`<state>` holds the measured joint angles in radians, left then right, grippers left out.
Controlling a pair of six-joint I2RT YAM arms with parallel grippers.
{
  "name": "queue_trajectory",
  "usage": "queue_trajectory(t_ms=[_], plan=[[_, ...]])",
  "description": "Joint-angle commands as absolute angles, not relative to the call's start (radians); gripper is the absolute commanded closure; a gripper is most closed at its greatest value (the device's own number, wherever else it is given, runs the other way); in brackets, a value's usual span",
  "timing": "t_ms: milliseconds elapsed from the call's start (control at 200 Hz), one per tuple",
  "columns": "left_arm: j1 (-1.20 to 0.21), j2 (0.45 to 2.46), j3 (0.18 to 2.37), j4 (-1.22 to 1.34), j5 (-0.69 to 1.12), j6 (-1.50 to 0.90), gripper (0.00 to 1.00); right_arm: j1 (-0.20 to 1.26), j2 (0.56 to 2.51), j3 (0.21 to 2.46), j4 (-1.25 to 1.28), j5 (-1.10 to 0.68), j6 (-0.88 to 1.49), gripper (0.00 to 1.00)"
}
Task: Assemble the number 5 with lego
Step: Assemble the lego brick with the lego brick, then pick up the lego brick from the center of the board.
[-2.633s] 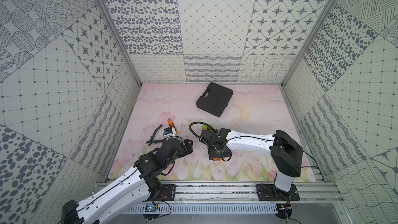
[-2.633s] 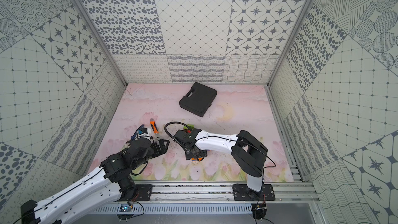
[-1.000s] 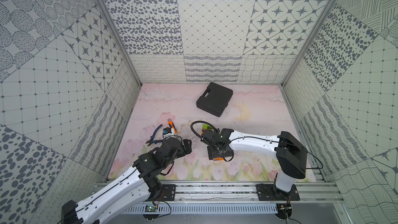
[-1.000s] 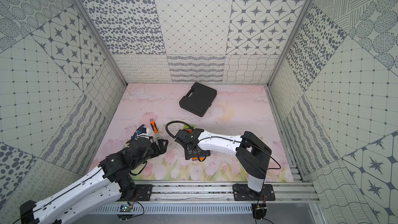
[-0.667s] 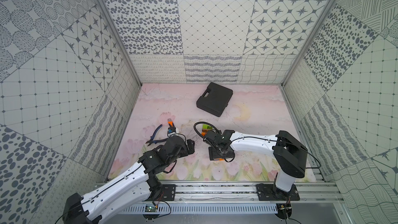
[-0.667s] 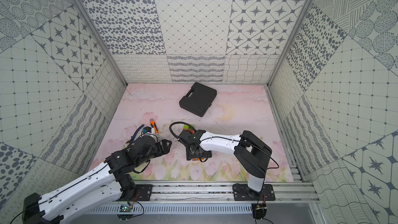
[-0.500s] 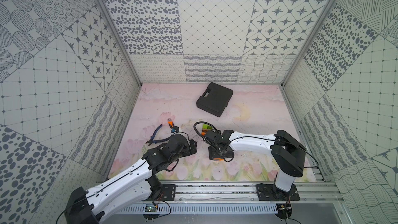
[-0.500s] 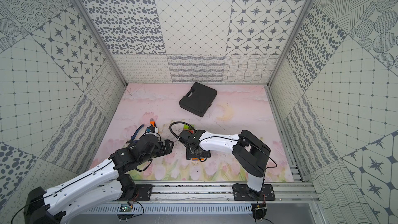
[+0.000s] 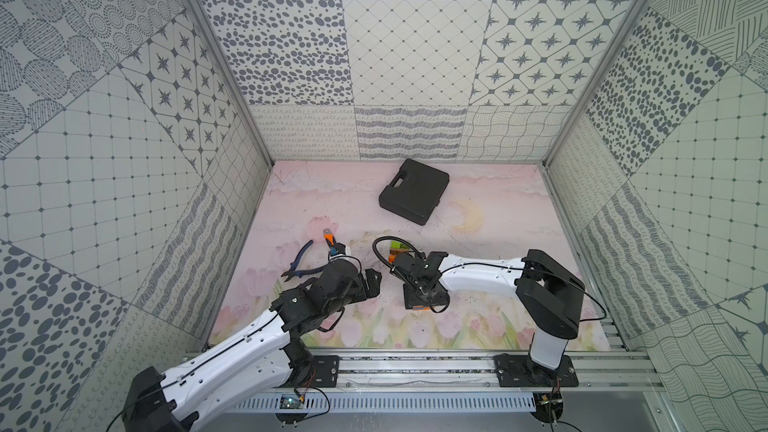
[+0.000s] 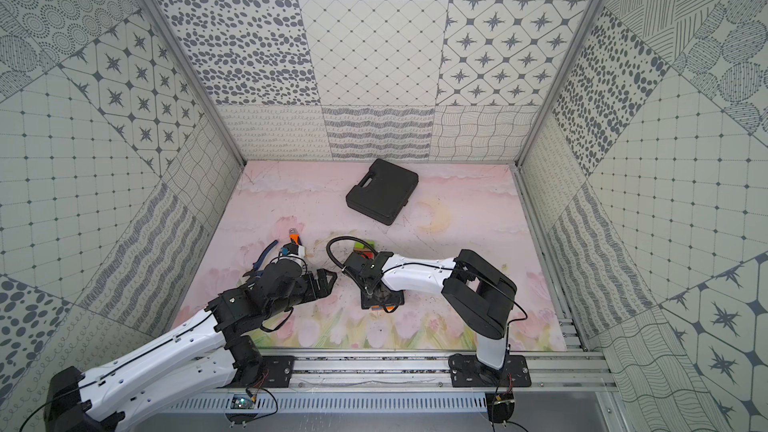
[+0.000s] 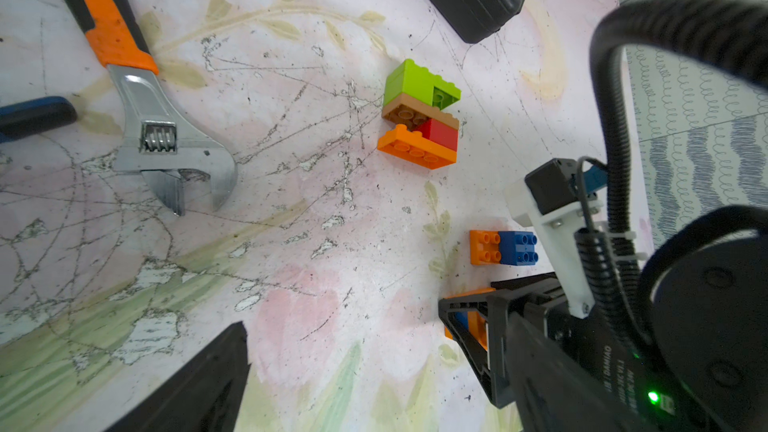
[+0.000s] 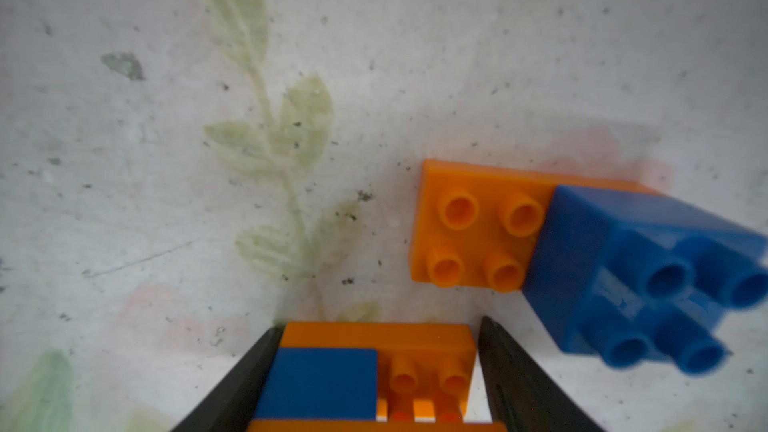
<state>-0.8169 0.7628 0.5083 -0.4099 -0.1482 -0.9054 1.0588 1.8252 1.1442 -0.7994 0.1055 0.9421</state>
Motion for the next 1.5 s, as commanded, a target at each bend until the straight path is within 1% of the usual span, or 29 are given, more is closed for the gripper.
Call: queue_trajectory(t_ms=[0, 65, 215, 405, 585, 675, 876, 941, 1051, 1146, 1491], plan=[[-0.814, 0.757, 0.509, -0.394, -0.166, -0.894, 0.00, 1.057, 1.870, 1.134, -0.800, 0.094, 0.961, 0.27], [-0.815, 0.758, 0.509, -0.396, -0.166, -0.892, 0.00, 1.057, 1.869, 1.130, -0.799, 0.087, 0.964, 0.27], [-0.815, 0.757, 0.510, -0.397, -0.166, -0.894, 0.00, 1.058, 1.866, 1.128, -0.814, 0.078, 0.971, 0.24], [-0.814, 0.755, 0.512, -0.399, -0.166, -0.895, 0.00, 1.075, 1.844, 1.119, -0.857, 0.118, 1.032, 0.20], [-0.815, 0.761, 0.508, -0.390, -0.160, -0.899, 0.00, 1.081, 1.850, 1.118, -0.854, 0.115, 1.068, 0.20], [-0.815, 0.762, 0.509, -0.391, -0.158, -0.898, 0.00, 1.094, 1.857, 1.144, -0.891, 0.136, 1.071, 0.20], [-0.815, 0.749, 0.502, -0.399, -0.161, -0.903, 0.00, 1.093, 1.871, 1.130, -0.877, 0.116, 1.076, 0.20], [-0.815, 0.743, 0.498, -0.399, -0.164, -0.904, 0.00, 1.093, 1.866, 1.121, -0.860, 0.107, 1.076, 0.24], [-0.814, 0.742, 0.500, -0.403, -0.164, -0.901, 0.00, 1.094, 1.858, 1.119, -0.865, 0.112, 1.075, 0.27], [-0.815, 0.742, 0.502, -0.405, -0.164, -0.902, 0.00, 1.089, 1.846, 1.120, -0.869, 0.125, 1.072, 0.32], [-0.815, 0.757, 0.508, -0.382, -0.145, -0.892, 0.00, 1.079, 1.724, 1.164, -0.953, 0.200, 1.032, 0.33]])
